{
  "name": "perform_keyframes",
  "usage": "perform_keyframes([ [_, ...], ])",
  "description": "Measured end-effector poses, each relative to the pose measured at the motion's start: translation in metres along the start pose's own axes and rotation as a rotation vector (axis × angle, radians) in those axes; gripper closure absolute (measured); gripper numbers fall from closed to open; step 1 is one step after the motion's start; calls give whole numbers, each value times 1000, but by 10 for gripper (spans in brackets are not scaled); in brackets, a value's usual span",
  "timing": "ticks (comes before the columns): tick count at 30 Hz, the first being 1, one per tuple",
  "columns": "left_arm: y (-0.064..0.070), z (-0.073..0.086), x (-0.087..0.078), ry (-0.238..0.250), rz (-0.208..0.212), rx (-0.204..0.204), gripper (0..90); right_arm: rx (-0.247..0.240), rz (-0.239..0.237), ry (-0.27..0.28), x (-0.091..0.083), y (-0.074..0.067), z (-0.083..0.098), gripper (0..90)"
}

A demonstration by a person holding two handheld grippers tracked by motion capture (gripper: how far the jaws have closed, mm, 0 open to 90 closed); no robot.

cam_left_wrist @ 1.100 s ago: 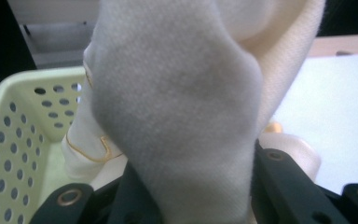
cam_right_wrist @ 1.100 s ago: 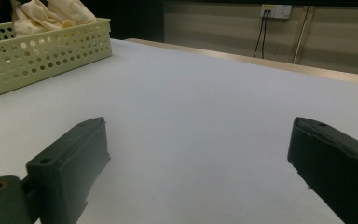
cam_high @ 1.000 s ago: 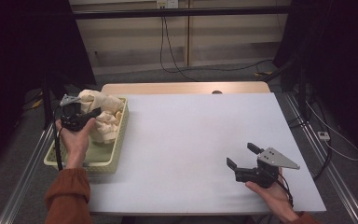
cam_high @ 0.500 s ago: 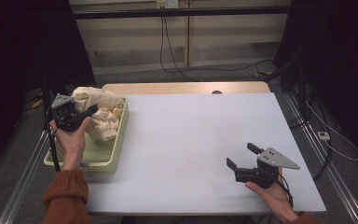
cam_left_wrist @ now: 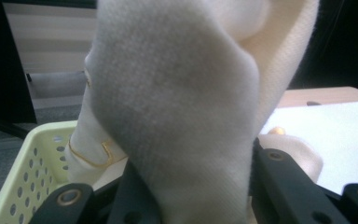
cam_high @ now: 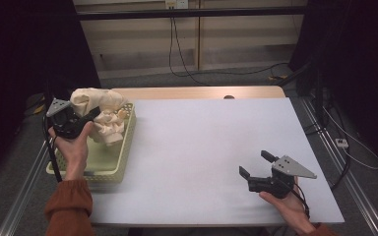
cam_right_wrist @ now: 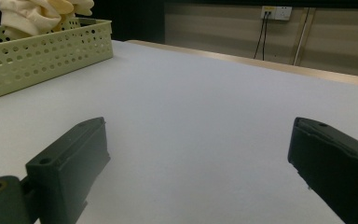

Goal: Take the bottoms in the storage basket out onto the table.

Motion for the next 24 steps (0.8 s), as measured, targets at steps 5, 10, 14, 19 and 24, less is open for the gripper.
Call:
perform_keyframes([
  [5,4,-4,-1,34,23,-8,715,0,-1,0,0,0,0,46],
  [10,12,-12,-3,66,43,-19,715,0,-1,1,0,0,0,45],
  [14,19,-17,-5,86,56,-13,715,4,-3,6,-1,-1,-1,45],
  [19,22,-21,-7,107,65,2,715,1,-6,6,-1,-1,-1,45],
  [24,25,-25,-10,135,72,8,715,4,-5,6,-1,-1,-1,44],
])
Point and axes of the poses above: each handheld gripper's, and its own axes: x roughly forward along the jaws, z roughly out of its underside, y roughly to its right, the point moved 4 cm from there along x, roughly forward along the jaws, and after that the axes turned 12 degrees about y, right-handed, at the moved point
